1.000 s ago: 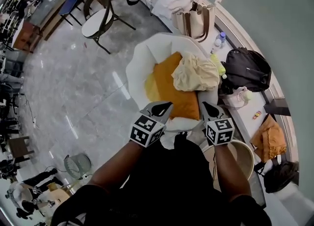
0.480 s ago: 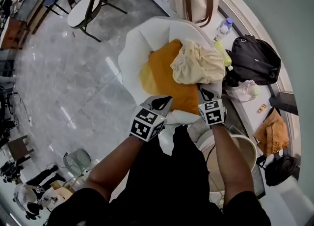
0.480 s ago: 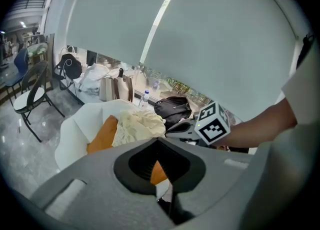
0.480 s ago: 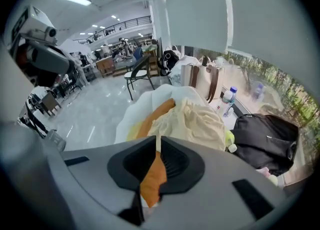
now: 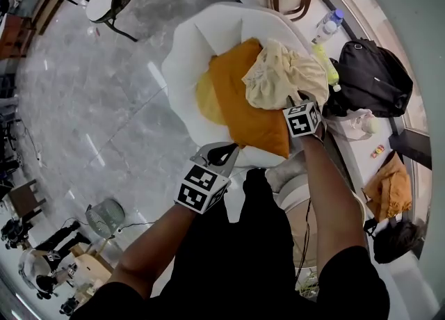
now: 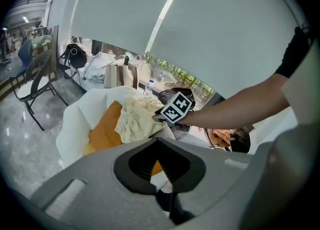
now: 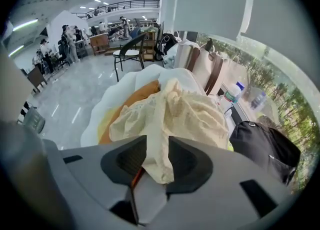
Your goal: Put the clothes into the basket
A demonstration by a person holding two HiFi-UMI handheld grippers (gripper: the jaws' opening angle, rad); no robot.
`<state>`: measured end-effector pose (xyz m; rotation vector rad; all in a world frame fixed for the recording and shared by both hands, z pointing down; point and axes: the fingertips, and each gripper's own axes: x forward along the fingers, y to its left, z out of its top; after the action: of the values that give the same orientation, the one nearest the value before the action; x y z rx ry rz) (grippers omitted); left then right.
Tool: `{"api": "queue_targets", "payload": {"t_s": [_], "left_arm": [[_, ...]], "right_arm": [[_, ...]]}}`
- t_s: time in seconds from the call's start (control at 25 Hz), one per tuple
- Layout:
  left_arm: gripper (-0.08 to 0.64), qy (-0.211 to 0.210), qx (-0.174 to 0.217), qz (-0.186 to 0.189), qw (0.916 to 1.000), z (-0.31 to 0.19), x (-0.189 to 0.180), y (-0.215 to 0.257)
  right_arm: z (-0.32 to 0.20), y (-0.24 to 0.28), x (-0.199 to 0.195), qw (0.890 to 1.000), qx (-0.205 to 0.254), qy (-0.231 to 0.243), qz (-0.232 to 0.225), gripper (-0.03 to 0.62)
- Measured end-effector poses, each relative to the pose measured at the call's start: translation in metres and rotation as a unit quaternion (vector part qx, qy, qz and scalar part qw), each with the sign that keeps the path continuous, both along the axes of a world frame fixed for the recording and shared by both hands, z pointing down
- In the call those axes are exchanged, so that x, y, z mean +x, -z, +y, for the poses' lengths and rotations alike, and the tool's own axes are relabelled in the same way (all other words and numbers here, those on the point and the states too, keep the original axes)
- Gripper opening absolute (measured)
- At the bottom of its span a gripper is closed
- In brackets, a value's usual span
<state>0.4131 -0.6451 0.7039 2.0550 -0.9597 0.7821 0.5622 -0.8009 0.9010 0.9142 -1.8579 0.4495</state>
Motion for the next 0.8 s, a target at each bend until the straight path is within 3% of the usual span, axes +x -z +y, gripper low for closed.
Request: {"api": "queue_targets", "payload": {"t_s": [0.36,0.6,0.8], "left_arm": [[0.0,0.018,-0.003,-0.001,0.9998,0.015,-0.011,0.004],[0.0,0.034,0.004,-0.002,0.9994,0.016,-0.02,0.011],[0.0,0.035,0.014,0.004,0.9993,0.016,-0.022,0.026]], "right_arm": [[-0.023,-0.021,-0.004,0.997,0.012,0.038,0.059,0.143],[-0.023,-0.019,0.001,0.998,0.001,0.013,0.06,0.036],[-0.021,0.002,0.003,0.998,0.012,0.005,0.055,0.023]]}}
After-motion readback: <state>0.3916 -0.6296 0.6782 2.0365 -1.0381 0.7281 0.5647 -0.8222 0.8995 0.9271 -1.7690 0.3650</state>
